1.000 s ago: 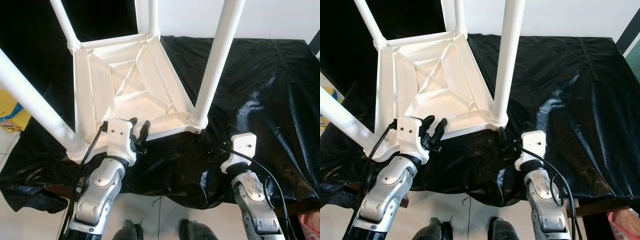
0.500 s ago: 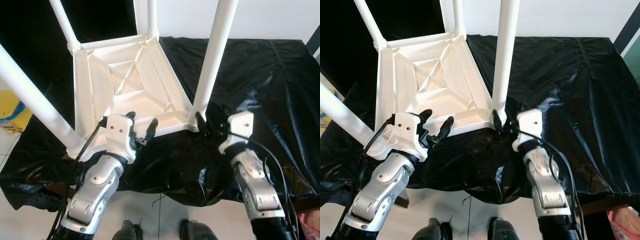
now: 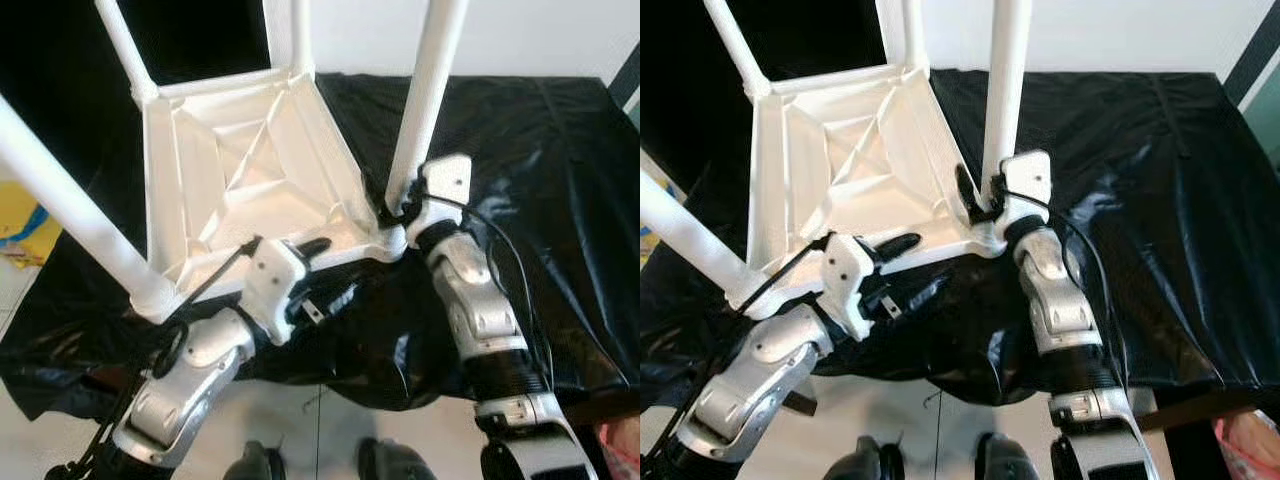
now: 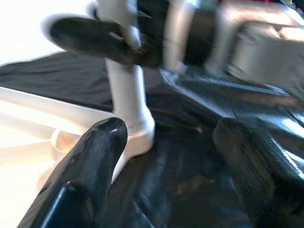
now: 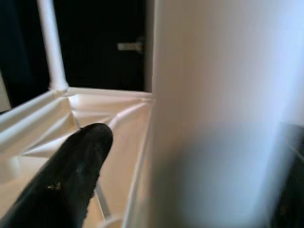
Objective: Building children table
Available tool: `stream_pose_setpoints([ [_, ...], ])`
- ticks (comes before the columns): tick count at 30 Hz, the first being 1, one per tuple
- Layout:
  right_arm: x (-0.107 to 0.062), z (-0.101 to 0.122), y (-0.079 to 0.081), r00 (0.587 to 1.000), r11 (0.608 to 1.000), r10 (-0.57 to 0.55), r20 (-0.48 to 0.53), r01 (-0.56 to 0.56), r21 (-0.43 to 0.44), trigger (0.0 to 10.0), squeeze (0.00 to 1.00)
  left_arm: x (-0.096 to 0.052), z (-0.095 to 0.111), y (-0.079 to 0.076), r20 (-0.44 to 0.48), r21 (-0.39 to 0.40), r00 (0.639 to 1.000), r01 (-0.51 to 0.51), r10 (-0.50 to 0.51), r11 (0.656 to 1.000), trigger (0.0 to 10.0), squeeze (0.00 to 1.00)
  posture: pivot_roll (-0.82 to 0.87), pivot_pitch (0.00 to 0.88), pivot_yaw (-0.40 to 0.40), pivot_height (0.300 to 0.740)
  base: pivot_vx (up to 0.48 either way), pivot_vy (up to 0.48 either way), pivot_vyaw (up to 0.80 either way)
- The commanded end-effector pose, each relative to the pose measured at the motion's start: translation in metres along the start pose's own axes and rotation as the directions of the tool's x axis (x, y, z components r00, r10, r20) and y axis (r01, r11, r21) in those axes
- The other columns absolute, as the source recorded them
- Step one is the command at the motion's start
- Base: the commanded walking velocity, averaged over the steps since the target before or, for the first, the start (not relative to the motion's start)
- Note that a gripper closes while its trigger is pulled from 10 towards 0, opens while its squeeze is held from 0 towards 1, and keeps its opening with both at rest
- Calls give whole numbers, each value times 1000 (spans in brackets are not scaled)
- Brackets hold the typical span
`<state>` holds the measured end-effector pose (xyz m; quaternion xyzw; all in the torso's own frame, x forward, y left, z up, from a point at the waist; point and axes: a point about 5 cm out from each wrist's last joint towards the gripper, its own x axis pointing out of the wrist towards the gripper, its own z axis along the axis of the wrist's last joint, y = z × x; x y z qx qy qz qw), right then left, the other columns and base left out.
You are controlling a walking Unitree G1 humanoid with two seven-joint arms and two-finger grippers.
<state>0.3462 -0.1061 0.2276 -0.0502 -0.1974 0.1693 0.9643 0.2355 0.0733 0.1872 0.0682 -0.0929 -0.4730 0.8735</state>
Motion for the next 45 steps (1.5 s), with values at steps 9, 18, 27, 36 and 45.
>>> stream_pose_setpoints([
  [9,7,-3,4,1000,1000,4,-5,-4,-8,10000,0,-12,-17,-1,-117,6,993,33,-32,999,10000,0,-69,111,-3,740,0,0,0],
  [18,5,-10,-15,982,961,-177,-70,188,202,6157,0,-19,-20,14,-162,52,987,-11,20,999,10000,0,-68,115,-9,740,0,0,0],
  [27,-9,-20,-22,953,866,-263,-149,301,399,9294,0,-28,-28,25,-234,87,969,-58,77,995,10000,0,-74,117,-5,740,0,0,0],
  [36,-23,-26,-25,934,650,-295,-203,352,674,0,0,-40,-47,50,-367,175,895,-200,253,964,10000,0,-81,124,5,740,0,0,0],
  [45,-26,-22,-31,935,683,-301,-188,349,642,0,0,-51,-59,69,-432,188,809,-351,398,917,10000,0,-81,130,6,740,0,0,0],
])
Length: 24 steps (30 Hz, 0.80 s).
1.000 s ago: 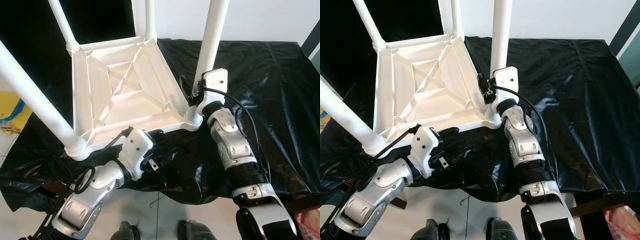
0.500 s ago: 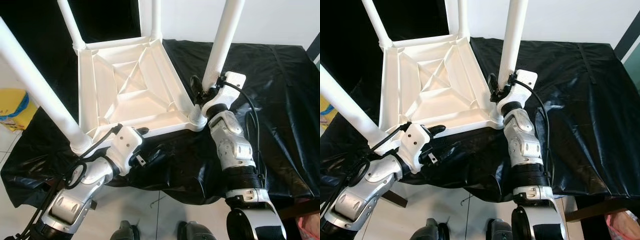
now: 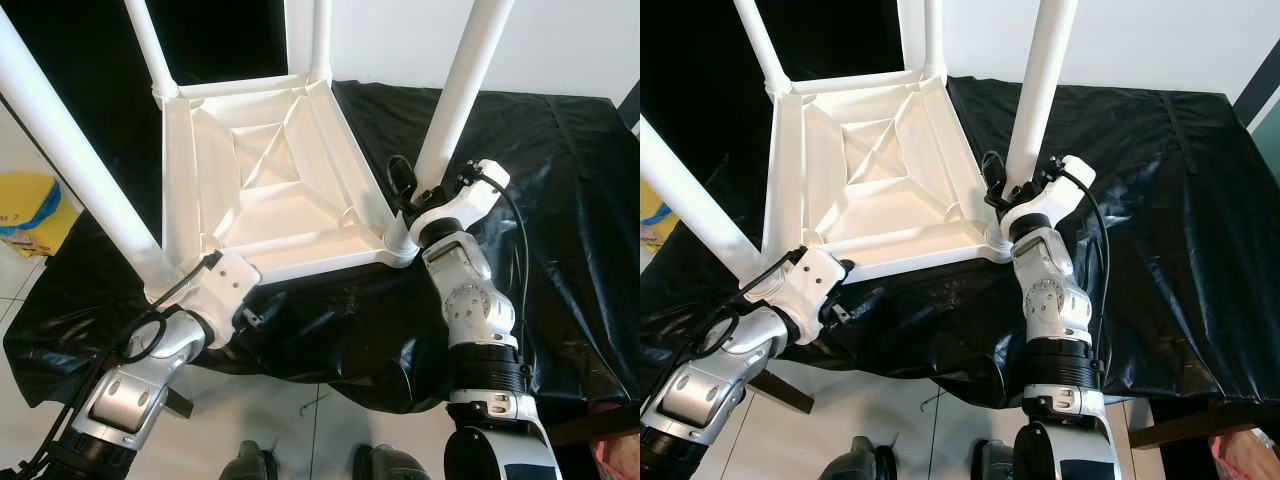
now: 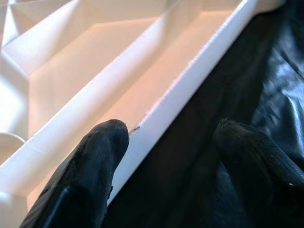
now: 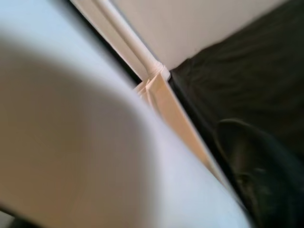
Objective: Building children table
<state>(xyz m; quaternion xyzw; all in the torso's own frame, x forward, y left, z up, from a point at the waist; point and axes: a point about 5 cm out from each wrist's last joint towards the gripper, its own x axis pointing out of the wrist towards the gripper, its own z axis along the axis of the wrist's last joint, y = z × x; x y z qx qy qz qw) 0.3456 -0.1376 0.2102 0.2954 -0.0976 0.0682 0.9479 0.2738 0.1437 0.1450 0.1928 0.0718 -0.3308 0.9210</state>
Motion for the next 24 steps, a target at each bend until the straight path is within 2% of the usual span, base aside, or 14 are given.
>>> stream_pose_setpoints([
  [1,-5,3,-7,1000,1000,-10,21,11,-25,10000,0,-2,-10,11,-51,-14,985,-163,162,987,10000,0,-81,130,6,740,0,0,0],
  [4,-4,7,-2,999,988,31,26,-27,-150,10000,0,-1,-9,11,-42,-21,984,-172,171,985,10000,0,-86,132,7,740,0,0,0],
  [5,-3,11,4,997,955,67,30,-55,-290,10000,0,0,-8,12,-38,-30,984,-173,172,984,10000,0,-86,134,5,740,0,0,0],
  [6,-3,11,4,997,955,67,30,-55,-290,10000,0,0,-8,12,-38,-30,984,-173,172,984,10000,0,-86,134,5,740,0,0,0],
  [7,-2,14,8,995,922,98,23,-82,-379,10000,0,1,-6,11,-34,-33,985,-171,170,985,10000,0,-88,137,2,740,0,0,0],
  [8,-1,15,11,992,889,122,24,-98,-448,10000,369,2,-6,10,-31,-34,985,-170,169,985,10000,0,-89,138,1,740,0,0,0],
  [9,-1,15,11,992,889,122,24,-98,-448,10000,369,2,-6,10,-31,-34,985,-170,169,985,10000,0,-89,138,1,740,0,0,0],
  [10,-1,16,14,990,869,139,21,-112,-481,10000,0,4,-5,10,-30,-37,985,-171,170,985,10000,0,-88,139,0,740,0,0,0],
  [17,0,19,20,984,836,177,19,-140,-530,10000,0,5,-4,10,-29,-48,983,-184,183,982,10000,0,-87,140,-2,740,0,0,0],
  [18,1,20,21,983,828,185,18,-146,-541,10000,596,6,-4,10,-30,-49,982,-188,187,981,10000,0,-87,140,-2,740,0,0,0],
  [19,1,20,21,983,828,185,18,-146,-541,10000,596,6,-4,10,-30,-49,982,-188,187,981,10000,0,-87,140,-2,740,0,0,0],
  [20,1,21,21,982,822,190,19,-148,-549,10000,1000,6,-4,10,-31,-51,981,-192,191,980,10000,0,-86,139,-2,740,0,0,0],
  [23,1,22,22,979,808,201,19,-155,-569,10000,1000,5,-4,11,-30,-54,980,-196,195,979,10000,0,-86,140,-1,740,0,0,0],
  [24,1,22,23,977,796,210,19,-160,-583,10000,812,5,-4,11,-30,-56,980,-199,197,978,10000,0,-86,140,0,740,0,0,0],
])
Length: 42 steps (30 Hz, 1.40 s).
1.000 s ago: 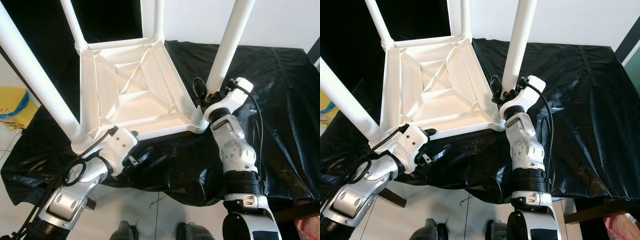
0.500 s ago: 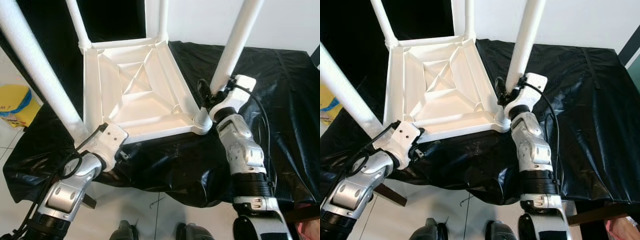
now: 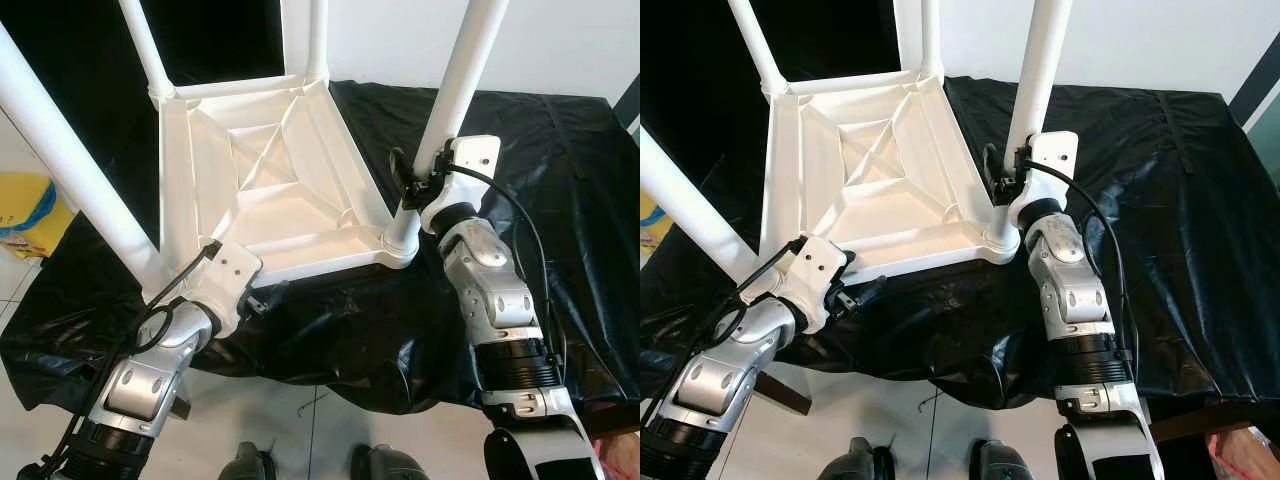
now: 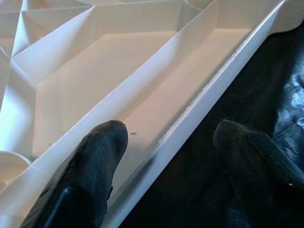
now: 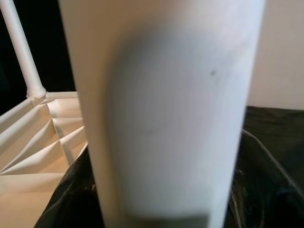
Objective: Building children table
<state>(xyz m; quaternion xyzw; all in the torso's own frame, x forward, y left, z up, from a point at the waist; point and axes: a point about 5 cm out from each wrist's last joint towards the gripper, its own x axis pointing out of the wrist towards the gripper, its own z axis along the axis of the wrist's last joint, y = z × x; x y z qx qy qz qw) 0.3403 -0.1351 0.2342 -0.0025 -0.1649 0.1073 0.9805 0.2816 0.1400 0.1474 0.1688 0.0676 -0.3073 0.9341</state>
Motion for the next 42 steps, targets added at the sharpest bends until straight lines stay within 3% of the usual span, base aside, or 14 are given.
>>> stream_pose_setpoints([
  [1,1,7,4,999,999,27,35,-25,-47,10000,0,-2,-7,9,-37,-1,988,-151,151,989,10000,0,-87,139,0,740,0,0,0],
  [6,1,8,6,998,996,45,43,-41,-81,8863,0,-1,-7,10,-37,1,988,-151,151,988,10000,0,-88,138,1,740,0,0,0],
  [7,1,7,8,997,995,56,46,-52,-87,0,0,-1,-7,10,-38,1,988,-153,152,988,10000,0,-88,137,2,740,0,0,0],
  [11,1,6,10,996,993,77,36,-73,-89,0,0,0,-7,10,-43,-3,987,-157,156,988,10000,0,-88,136,1,740,0,0,0],
  [14,2,3,12,996,992,89,14,-88,-86,8863,0,-1,-8,10,-46,-1,986,-162,162,987,10000,0,-83,136,-2,740,0,0,0],
  [18,2,1,12,996,992,87,5,-86,-88,10000,0,-2,-8,11,-47,0,985,-168,168,986,10000,0,-82,136,-4,740,0,0,0],
  [20,3,0,10,998,994,69,5,-68,-87,4627,0,-3,-8,13,-47,0,983,-179,179,984,10000,0,-77,137,-9,740,0,0,0],
  [23,2,2,5,999,996,33,19,-31,-78,10000,0,-4,-7,14,-43,3,981,-187,187,982,10000,0,-75,135,-10,740,0,0,0],
  [24,1,7,4,998,998,23,65,-19,-67,0,0,-4,-6,14,-41,1,981,-189,188,982,10000,0,-74,136,-8,740,0,0,0],
  [29,-4,13,6,991,998,38,128,-32,-50,0,0,-2,-5,12,-34,1,983,-181,181,984,10000,0,-79,133,-4,740,0,0,0],
  [30,-6,12,7,991,998,43,129,-37,-45,10000,0,-1,-5,11,-33,1,983,-178,178,984,10000,0,-82,132,-1,740,0,0,0],
  [34,-11,7,12,993,998,47,108,-42,-44,0,0,2,-3,10,-29,0,985,-172,172,985,10000,0,-85,130,2,740,0,0,0],
  [38,-18,2,14,995,999,40,95,-37,-34,4431,0,5,1,8,-10,-4,986,-168,168,986,10000,0,-87,131,2,740,0,0,0],
  [42,-26,0,13,995,999,33,98,-30,-32,0,0,6,6,5,23,-16,984,-174,174,985,10000,0,-88,136,4,740,0,0,0],
])
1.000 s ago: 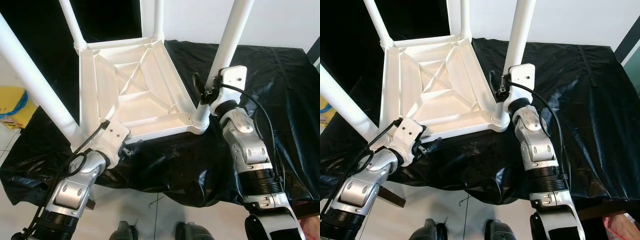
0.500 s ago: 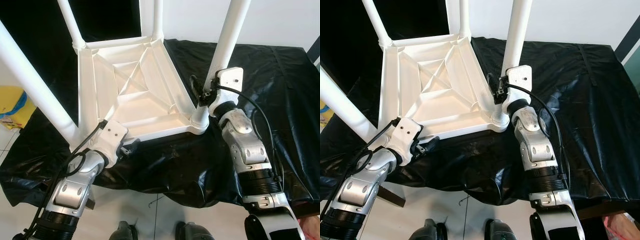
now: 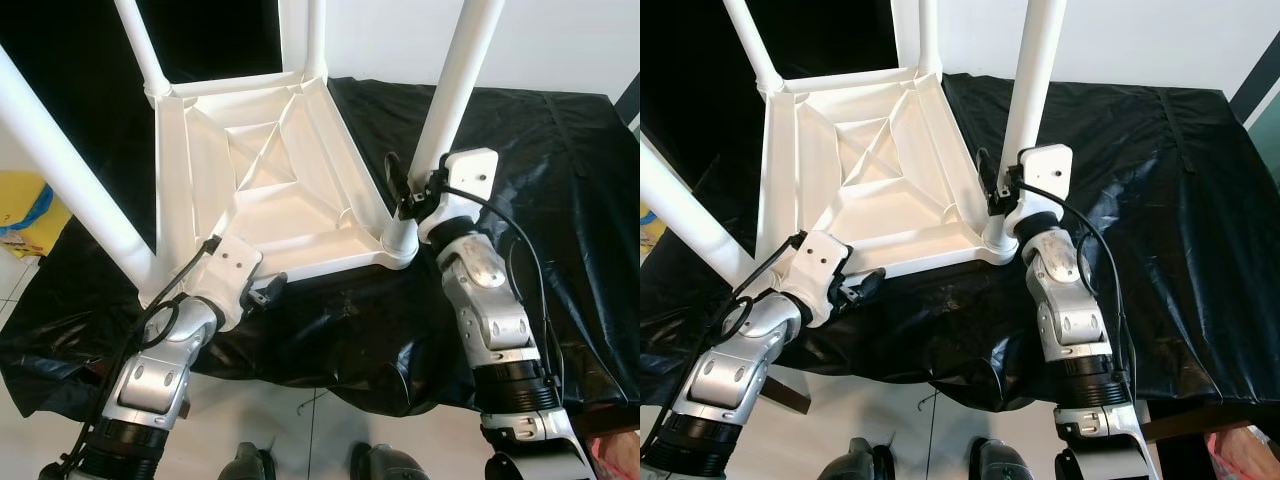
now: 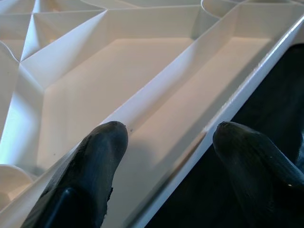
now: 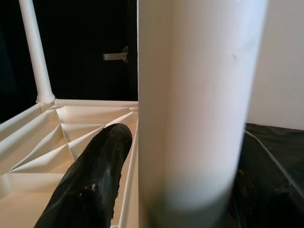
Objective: Building children table
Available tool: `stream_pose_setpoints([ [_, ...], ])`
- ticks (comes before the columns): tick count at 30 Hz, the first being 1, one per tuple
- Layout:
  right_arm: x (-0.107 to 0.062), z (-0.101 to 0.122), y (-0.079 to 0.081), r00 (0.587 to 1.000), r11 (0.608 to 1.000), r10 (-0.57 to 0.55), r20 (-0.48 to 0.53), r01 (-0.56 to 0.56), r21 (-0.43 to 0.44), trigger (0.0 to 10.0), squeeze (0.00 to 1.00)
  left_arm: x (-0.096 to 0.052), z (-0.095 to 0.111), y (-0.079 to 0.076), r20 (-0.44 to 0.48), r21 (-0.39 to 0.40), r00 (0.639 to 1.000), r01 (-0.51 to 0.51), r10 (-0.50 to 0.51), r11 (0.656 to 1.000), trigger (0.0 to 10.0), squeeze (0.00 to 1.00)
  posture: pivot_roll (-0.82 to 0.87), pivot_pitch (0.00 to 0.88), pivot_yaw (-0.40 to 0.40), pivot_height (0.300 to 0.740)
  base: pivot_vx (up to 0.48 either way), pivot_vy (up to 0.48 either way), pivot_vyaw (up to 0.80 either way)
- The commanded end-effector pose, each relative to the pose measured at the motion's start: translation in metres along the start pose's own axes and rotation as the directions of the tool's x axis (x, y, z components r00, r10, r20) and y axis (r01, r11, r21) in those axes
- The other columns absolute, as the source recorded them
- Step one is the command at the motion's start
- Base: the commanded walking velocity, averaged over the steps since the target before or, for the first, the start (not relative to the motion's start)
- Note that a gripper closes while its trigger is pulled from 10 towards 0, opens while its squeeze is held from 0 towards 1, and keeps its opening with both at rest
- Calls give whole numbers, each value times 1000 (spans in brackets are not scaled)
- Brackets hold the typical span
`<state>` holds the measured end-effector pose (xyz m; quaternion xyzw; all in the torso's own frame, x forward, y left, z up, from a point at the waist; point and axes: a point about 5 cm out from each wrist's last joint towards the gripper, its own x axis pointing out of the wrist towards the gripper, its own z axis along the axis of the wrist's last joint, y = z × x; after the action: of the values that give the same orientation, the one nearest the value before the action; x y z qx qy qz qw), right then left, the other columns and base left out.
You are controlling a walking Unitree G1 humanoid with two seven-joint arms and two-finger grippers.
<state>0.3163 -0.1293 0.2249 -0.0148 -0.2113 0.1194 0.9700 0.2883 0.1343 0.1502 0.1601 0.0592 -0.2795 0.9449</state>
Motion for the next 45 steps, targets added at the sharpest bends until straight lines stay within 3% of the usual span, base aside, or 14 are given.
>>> stream_pose_setpoints([
  [1,-7,1,0,1000,1000,-11,4,11,2,10000,0,-2,6,2,43,-10,993,-110,111,994,10000,0,-88,138,5,740,0,0,0],
  [6,-29,-2,-5,999,999,-40,-20,40,3,8431,0,-1,15,-12,97,-22,992,-77,78,997,10000,0,-89,143,7,740,0,0,0],
  [7,-33,-3,-5,999,999,-41,-25,41,5,0,0,0,17,-14,106,-27,991,-74,77,997,10000,0,-90,145,8,740,0,0,0],
  [16,-59,-10,-5,996,999,-42,-84,43,1,4863,0,0,22,-21,150,-51,987,-51,58,997,10000,0,-97,151,11,740,0,0,0],
  [18,-61,-11,-5,995,999,-45,-89,45,1,0,0,1,21,-22,148,-51,987,-50,57,997,10000,0,-97,151,11,740,0,0,0],
  [24,-74,-14,-3,992,999,-51,-118,52,11,0,0,0,20,-34,180,-73,982,-39,52,997,10000,0,-97,152,15,740,0,0,0],
  [25,-76,-17,-2,990,998,-58,-132,59,8,10000,0,0,22,-39,206,-98,977,-25,45,995,10000,0,-97,152,15,740,0,0,0],
  [29,-78,-19,-1,988,998,-58,-143,60,7,10000,0,0,22,-42,213,-108,976,-22,44,994,10000,0,-98,152,18,740,0,0,0],
  [30,-79,-20,-1,987,998,-59,-147,61,10,10000,1000,0,21,-42,213,-118,976,-22,47,993,10000,1000,-99,153,18,740,0,0,0],
  [38,-82,-20,-1,986,997,-69,-154,72,12,10000,769,-1,21,-44,222,-138,974,-14,45,990,10000,447,-99,155,20,740,0,0,0],
  [39,-83,-20,-1,985,997,-73,-159,75,6,10000,0,-1,22,-44,226,-115,973,-16,42,993,10000,0,-98,157,19,740,0,0,0],
  [40,-83,-20,-1,985,997,-73,-159,75,6,10000,0,-1,22,-44,226,-115,973,-16,42,993,10000,0,-98,157,19,740,0,0,0],
  [41,-84,-21,-1,984,997,-76,-162,78,7,10000,1000,-1,22,-45,234,-124,972,-9,38,992,10000,1000,-97,158,21,740,0,0,0],
  [45,-88,-23,-2,982,996,-86,-171,90,13,10000,1000,-2,21,-47,255,-149,966,3,35,989,10000,1000,-96,157,22,740,0,0,0],
])
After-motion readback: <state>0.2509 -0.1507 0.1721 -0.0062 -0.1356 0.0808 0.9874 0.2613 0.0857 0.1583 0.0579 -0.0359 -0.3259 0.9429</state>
